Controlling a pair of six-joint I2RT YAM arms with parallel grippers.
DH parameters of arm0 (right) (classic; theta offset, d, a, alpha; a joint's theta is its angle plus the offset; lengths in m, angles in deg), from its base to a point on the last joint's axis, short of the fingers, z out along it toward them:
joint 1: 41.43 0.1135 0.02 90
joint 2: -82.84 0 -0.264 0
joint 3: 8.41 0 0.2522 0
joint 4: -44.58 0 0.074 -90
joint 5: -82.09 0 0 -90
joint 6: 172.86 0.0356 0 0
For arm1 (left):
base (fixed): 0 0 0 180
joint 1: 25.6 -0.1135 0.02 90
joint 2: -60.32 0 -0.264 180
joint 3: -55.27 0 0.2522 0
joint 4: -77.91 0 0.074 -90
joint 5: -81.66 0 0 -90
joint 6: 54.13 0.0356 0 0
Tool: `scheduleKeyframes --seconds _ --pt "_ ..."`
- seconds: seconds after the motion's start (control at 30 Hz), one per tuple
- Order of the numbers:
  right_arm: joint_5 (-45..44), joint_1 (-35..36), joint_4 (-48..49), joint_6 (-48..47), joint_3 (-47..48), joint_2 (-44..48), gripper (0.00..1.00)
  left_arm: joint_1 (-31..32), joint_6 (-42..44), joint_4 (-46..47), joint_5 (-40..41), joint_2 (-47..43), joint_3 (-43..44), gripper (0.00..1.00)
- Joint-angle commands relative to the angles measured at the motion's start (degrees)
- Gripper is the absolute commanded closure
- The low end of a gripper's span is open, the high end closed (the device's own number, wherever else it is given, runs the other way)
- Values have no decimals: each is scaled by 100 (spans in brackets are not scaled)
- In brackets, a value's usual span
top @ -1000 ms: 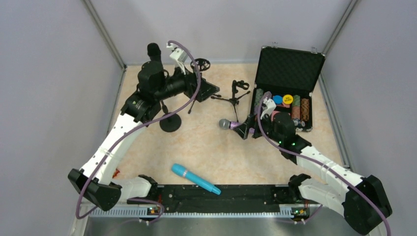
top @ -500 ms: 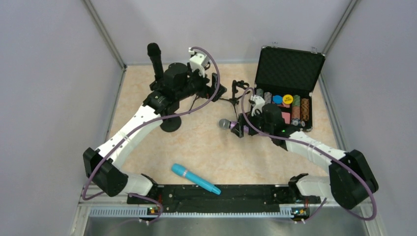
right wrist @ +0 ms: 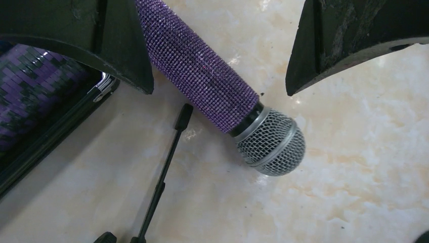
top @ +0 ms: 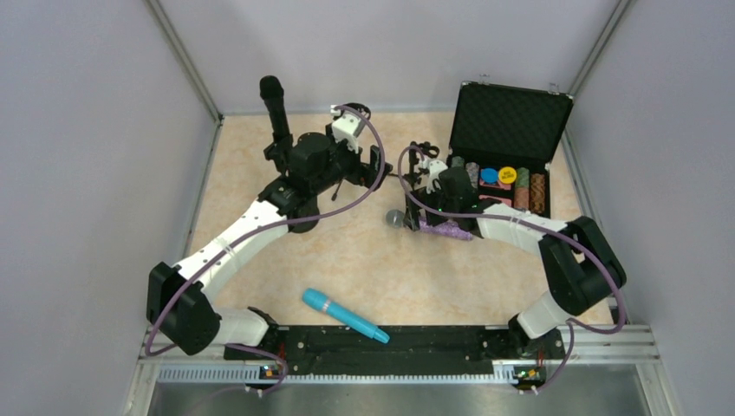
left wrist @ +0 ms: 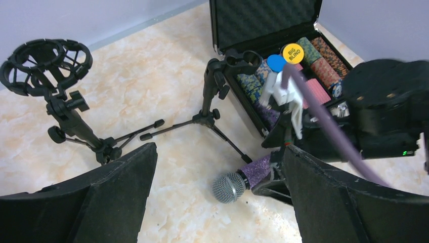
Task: Attach the microphones to the stand
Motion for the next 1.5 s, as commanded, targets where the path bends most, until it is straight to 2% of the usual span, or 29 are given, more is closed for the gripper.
scheduleKeyframes --seconds 0.0,0.27,0.5,0.63,0.73,0.8,0.97,1.03,1.27,1.47 --pt "-433 111 -316 -333 333 -294 1 12 37 594 -65 -266 -18 1" --pt "-1041 545 -592 -622 237 -381 6 12 76 602 -61 -384 -52 1" --pt "-1212 924 -981 -531 197 -513 23 12 153 626 55 -553 -145 1" --pt "-1636 1219 -1224 -421 166 -514 32 10 158 646 123 -590 -175 1" --pt "-1727 1460 -1363 -389 193 -491 36 10 151 646 175 -596 -183 1" --pt "-1652 1530 -1400 -297 194 -484 37 10 149 646 212 -604 -180 1" --pt "-1169 1599 -1402 -60 102 -473 56 11 203 654 295 -635 -213 1" --pt "-1104 1669 -1470 52 28 -424 61 11 216 655 343 -661 -225 1" --pt "-1254 1956 -1455 324 -378 -15 59 13 278 697 440 -726 -276 1" --pt "-1495 1956 -1417 335 -438 280 45 18 326 746 516 -776 -390 1"
